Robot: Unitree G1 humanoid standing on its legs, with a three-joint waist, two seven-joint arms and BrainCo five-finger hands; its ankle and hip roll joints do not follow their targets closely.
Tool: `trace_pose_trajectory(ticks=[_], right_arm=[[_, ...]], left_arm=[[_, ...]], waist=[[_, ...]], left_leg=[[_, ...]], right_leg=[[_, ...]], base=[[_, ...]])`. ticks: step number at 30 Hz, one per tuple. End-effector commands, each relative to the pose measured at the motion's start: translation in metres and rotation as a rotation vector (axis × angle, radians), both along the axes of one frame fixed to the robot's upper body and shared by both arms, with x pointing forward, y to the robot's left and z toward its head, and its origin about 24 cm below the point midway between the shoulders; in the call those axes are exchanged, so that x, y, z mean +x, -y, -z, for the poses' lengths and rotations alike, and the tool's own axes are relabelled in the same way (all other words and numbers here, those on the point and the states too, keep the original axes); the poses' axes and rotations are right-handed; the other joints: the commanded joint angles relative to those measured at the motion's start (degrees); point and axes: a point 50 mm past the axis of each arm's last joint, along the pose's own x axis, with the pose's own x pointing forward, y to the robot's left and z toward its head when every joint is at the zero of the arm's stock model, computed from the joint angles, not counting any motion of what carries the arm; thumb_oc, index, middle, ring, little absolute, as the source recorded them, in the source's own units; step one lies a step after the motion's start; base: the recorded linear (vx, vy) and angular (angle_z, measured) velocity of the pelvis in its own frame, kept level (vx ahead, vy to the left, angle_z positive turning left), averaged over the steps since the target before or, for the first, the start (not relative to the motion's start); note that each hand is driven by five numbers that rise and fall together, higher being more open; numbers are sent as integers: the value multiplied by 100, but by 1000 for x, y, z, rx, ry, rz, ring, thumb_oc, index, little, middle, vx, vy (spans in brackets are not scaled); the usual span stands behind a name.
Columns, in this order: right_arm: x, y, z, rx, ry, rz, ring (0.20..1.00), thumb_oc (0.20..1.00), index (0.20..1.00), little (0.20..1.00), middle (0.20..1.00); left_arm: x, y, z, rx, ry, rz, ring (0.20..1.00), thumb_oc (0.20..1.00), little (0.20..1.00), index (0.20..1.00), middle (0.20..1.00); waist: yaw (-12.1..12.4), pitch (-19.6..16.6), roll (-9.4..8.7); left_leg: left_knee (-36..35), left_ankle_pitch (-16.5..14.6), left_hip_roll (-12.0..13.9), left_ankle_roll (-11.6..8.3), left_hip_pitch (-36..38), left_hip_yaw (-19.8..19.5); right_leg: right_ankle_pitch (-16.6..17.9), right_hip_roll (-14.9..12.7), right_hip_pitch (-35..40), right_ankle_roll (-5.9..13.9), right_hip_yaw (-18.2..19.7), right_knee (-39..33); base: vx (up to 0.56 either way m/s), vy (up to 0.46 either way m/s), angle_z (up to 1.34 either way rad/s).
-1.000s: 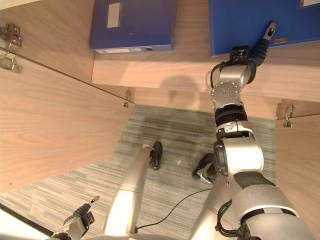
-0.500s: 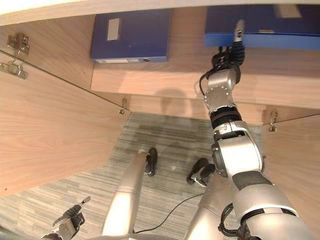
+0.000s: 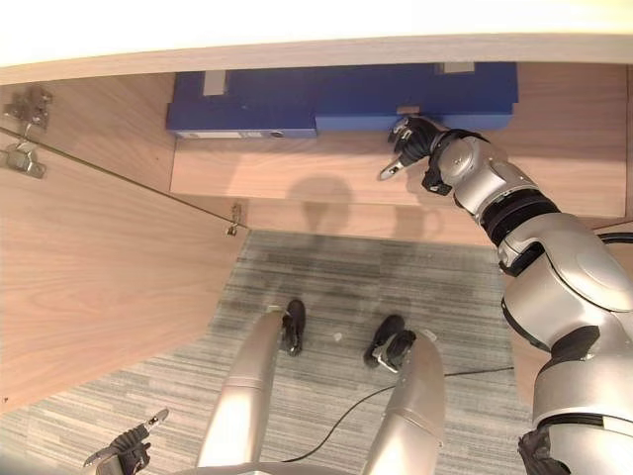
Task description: Put the empty folder in the office cabinet
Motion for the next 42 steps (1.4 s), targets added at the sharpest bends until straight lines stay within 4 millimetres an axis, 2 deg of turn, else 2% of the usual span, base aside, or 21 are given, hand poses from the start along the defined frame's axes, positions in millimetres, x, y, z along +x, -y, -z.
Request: trace_pose_trajectory(ticks=[1, 3, 4, 7, 12, 13, 16, 19, 27, 29, 32, 33, 34, 35, 36, 37, 38, 39, 40, 41, 42], right_arm=[[3, -12, -37, 38, 83, -43, 1000, 1000, 1000, 1000, 1000], [3, -11, -35, -5, 47, -38, 1000, 1000, 1000, 1000, 1000], [1, -13, -36, -103, 14, -53, 1000, 1000, 1000, 1000, 1000], [-1, -17, -33, -230, -45, -78, 1000, 1000, 1000, 1000, 1000], [-11, -45, -17, -336, -112, -233, 1000, 1000, 1000, 1000, 1000], [-14, -54, -20, -432, -86, -266, 1000, 1000, 1000, 1000, 1000], [-24, -72, -19, -501, -46, -351, 1000, 1000, 1000, 1000, 1000], [-29, -78, -17, -525, -52, -389, 1000, 1000, 1000, 1000, 1000], [-33, -85, 23, -573, -140, -454, 1000, 1000, 1000, 1000, 1000], [-31, -83, 38, -562, -182, -446, 1000, 1000, 1000, 1000, 1000], [-27, -86, 83, -490, -287, -427, 1000, 1000, 1000, 1000, 1000], [-31, -92, 121, -414, -381, -428, 1000, 1000, 1000, 1000, 1000], [-35, -95, 139, -384, -421, -433, 1000, 1000, 1000, 1000, 1000], [-35, -95, 140, -383, -422, -434, 1000, 1000, 1000, 1000, 1000], [-45, -95, 177, -306, -515, -410, 1000, 1000, 1000, 1000, 1000], [-51, -95, 190, -281, -543, -405, 1000, 1000, 1000, 1000, 1000], [-51, -95, 190, -281, -543, -405, 1000, 1000, 1000, 1000, 1000], [-67, -98, 225, -219, -635, -384, 1000, 1000, 1000, 1000, 1000], [-67, -98, 226, -218, -635, -385, 1000, 1000, 1000, 1000, 1000], [-81, -97, 250, -174, -712, -359, 1000, 1000, 1000, 1000, 1000], [-81, -97, 251, -173, -712, -359, 1000, 1000, 1000, 1000, 1000]], left_arm=[[-23, -20, -3, 55, -73, -12, 1000, 1000, 1000, 1000, 1000], [-18, -20, -4, 53, -63, 2, 1000, 1000, 1000, 1000, 1000], [-18, -22, -5, 54, -60, 1, 1000, 1000, 1000, 1000, 1000], [-18, -23, -6, 50, -59, 3, 1000, 1000, 1000, 1000, 1000], [-8, -18, -6, 32, -31, 15, 1000, 1000, 1000, 1000, 1000], [-1, -18, -7, 34, -9, 12, 1000, 1000, 1000, 1000, 1000], [6, -18, -9, 50, 9, 16, 1000, 1000, 1000, 1000, 1000], [8, -19, -10, 53, 13, 35, 1000, 1000, 1000, 1000, 1000], [12, -19, -12, 66, 5, 98, 1000, 1000, 1000, 1000, 1000], [13, -19, -12, 66, -2, 114, 1000, 1000, 1000, 1000, 1000], [15, -19, -12, 69, -16, 139, 1000, 1000, 1000, 1000, 1000], [16, -9, -7, 51, -32, 167, 1000, 1000, 1000, 1000, 1000], [14, -5, -5, 41, -44, 177, 1000, 1000, 1000, 1000, 1000], [13, -5, -5, 42, -45, 177, 1000, 1000, 1000, 1000, 1000], [16, 6, -1, 25, -43, 200, 1000, 1000, 1000, 1000, 1000], [17, 13, 2, 11, -42, 223, 1000, 1000, 1000, 1000, 1000], [16, 13, 2, 11, -43, 223, 1000, 1000, 1000, 1000, 1000], [18, 29, 7, -21, -43, 267, 1000, 1000, 1000, 1000, 1000], [17, 29, 7, -21, -43, 267, 1000, 1000, 1000, 1000, 1000], [19, 41, 10, -42, -56, 326, 1000, 1000, 1000, 1000, 1000], [19, 41, 10, -41, -57, 327, 1000, 1000, 1000, 1000, 1000]], waist=[[117, 187, -6], [108, 197, -2], [95, 203, -20], [80, 205, -28], [54, 225, -44], [17, 250, -71], [-54, 288, -116], [-87, 331, -129], [-196, 452, -130], [-201, 489, -119], [-204, 595, -145], [-203, 488, -200], [-187, 442, -218], [-187, 461, -216], [-196, 258, -279], [-193, 199, -298], [-191, 210, -294], [-200, 14, -325], [-200, 19, -323], [-240, -102, -356], [-238, -100, -357]], left_leg=[[-768, 498, 77, 111, -85, 137], [-830, 527, 82, 112, -92, 153], [-869, 544, 86, 106, -100, 153], [-912, 560, 91, 91, -112, 163], [-976, 582, 116, 88, -99, 206], [-1059, 595, 130, 90, -1, 227], [-1279, 642, 156, 98, 260, 292], [-1463, 679, 170, 103, 516, 324], [-2352, 869, 137, 43, 1810, 453], [-2507, 901, 129, 23, 2125, 462], [-3165, 1162, 135, -127, 3163, 445], [-3905, 1537, 179, -237, 3845, 419], [-4342, 1759, 197, -283, 4181, 398], [-4402, 1790, 198, -288, 4243, 397], [-5214, 2279, 287, -468, 4707, 382], [-5503, 2526, 307, -473, 4815, 417], [-5536, 2541, 311, -476, 4851, 417], [-6041, 2774, 400, -555, 5141, 458], [-6064, 2785, 404, -558, 5163, 458], [-6176, 2904, 408, -608, 5327, 483], [-6178, 2903, 409, -608, 5335, 484]], right_leg=[[-302, -182, 314, 435, 342, -314], [-250, -184, 310, 442, 322, -383], [-229, -181, 310, 450, 304, -426], [-178, -171, 289, 471, 316, -488], [-86, -150, 282, 514, 328, -571], [-22, -133, 340, 550, 336, -663], [88, -102, 543, 604, 350, -879], [167, -88, 757, 638, 347, -1056], [539, 91, 2041, 821, 216, -2035], [589, 147, 2370, 839, 176, -2237], [772, 402, 3471, 885, 73, -3033], [945, 636, 4114, 920, -6, -3757], [1055, 748, 4410, 918, -58, -4112], [1078, 761, 4470, 916, -70, -4162], [1248, 990, 4954, 920, -221, -4892], [1439, 1091, 5083, 889, -305, -5186], [1454, 1102, 5119, 888, -310, -5219], [1615, 1284, 5430, 942, -429, -5760], [1627, 1293, 5454, 941, -432, -5785], [1744, 1368, 5709, 950, -455, -6142], [1750, 1371, 5721, 950, -455, -6155]], base=[[-31, -1, -20], [-55, 2, -2], [-54, 1, 4], [-11, -1, 1], [-7, 4, 0], [-41, 20, -4], [-40, 20, -7], [-31, 14, -17], [-19, 13, -9], [17, -58, -15], [82, -185, -14], [159, -270, -21], [145, -229, -23], [135, -218, -18], [43, -197, -11], [44, -195, 0], [9, -160, 14], [58, -113, 24], [51, -171, 30], [-4, -61, 23], [-7, -92, 20]])
